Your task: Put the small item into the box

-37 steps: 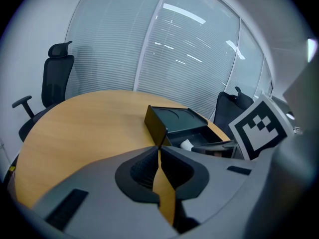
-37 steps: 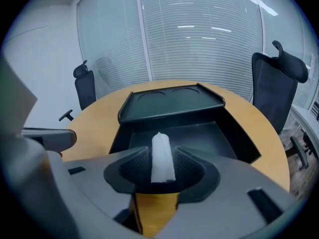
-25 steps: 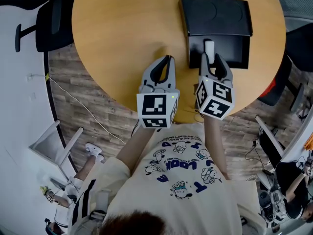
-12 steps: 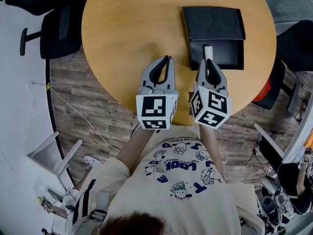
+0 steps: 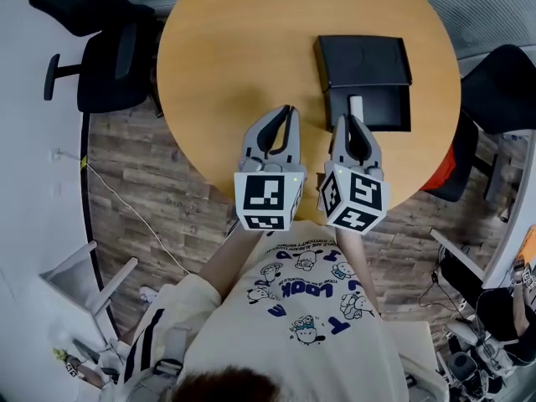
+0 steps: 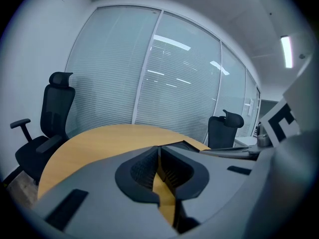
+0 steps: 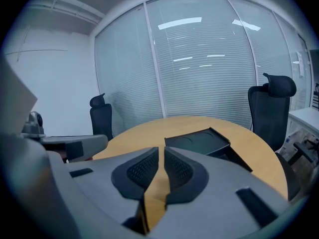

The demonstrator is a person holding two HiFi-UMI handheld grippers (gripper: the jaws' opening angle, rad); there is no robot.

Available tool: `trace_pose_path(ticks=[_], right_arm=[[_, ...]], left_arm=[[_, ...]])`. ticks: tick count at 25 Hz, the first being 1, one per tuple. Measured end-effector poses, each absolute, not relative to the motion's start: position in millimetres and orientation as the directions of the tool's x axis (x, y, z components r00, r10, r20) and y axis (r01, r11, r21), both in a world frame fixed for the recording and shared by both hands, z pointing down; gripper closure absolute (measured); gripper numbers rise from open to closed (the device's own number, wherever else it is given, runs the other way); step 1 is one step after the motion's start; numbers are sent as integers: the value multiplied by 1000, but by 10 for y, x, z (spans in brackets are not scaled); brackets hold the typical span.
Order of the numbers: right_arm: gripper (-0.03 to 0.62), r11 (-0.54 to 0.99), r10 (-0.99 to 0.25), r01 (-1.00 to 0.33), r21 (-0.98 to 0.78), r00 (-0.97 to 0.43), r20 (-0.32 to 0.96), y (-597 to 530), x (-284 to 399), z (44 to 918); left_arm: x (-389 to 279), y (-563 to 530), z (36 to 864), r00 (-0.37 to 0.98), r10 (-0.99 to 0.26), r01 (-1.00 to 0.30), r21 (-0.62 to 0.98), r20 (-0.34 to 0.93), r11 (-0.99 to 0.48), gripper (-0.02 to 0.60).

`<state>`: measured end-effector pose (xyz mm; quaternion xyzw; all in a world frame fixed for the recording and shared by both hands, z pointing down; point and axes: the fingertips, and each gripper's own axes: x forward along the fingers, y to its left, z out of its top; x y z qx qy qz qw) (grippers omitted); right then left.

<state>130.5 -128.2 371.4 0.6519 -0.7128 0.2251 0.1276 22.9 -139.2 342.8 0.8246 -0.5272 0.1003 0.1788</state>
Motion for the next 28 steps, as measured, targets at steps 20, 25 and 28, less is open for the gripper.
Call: trace_pose_path(ticks=[20, 25, 28], right_arm=[[548, 61, -919, -989, -134, -108, 379, -1189, 1169, 3278], [548, 59, -923, -990, -129, -103, 372, -1227, 1181, 3233], [548, 56, -924, -990, -128, -100, 369, -1227, 1199, 3228]], left_arm=[[197, -1306, 3024, 455, -849, -890, 174, 268, -422, 554], [227, -1346, 2984, 465, -847, -885, 172, 259, -433, 554], [250, -1351, 2965, 468, -847, -883, 174, 253, -436, 554]])
